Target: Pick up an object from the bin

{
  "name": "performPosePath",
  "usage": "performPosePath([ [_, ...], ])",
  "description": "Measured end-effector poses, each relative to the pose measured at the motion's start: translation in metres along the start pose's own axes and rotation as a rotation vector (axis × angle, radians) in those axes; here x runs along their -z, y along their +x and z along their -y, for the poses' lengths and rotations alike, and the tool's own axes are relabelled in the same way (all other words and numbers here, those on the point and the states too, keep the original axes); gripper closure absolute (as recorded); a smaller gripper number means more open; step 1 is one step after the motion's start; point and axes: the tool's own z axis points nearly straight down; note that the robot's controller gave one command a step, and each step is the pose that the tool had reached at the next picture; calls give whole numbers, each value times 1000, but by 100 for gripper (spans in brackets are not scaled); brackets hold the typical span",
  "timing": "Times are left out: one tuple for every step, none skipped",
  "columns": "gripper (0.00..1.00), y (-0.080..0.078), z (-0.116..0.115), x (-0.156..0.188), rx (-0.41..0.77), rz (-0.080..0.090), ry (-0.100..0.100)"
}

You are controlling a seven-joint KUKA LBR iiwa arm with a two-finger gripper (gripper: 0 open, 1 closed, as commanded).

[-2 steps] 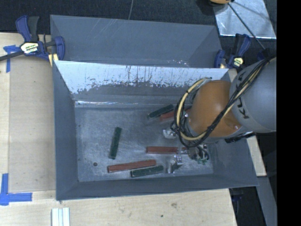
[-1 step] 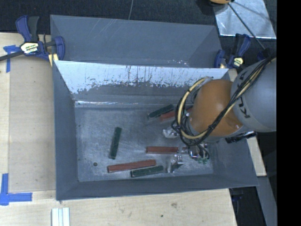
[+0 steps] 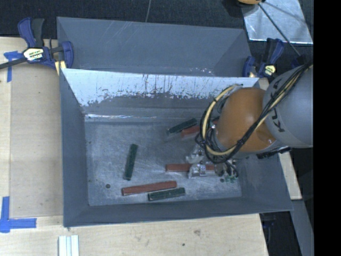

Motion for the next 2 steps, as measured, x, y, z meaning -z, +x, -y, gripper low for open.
performPosePath([
  [100,0,0,0,1,0,0],
  [100,2,0,4,2,-12,0],
])
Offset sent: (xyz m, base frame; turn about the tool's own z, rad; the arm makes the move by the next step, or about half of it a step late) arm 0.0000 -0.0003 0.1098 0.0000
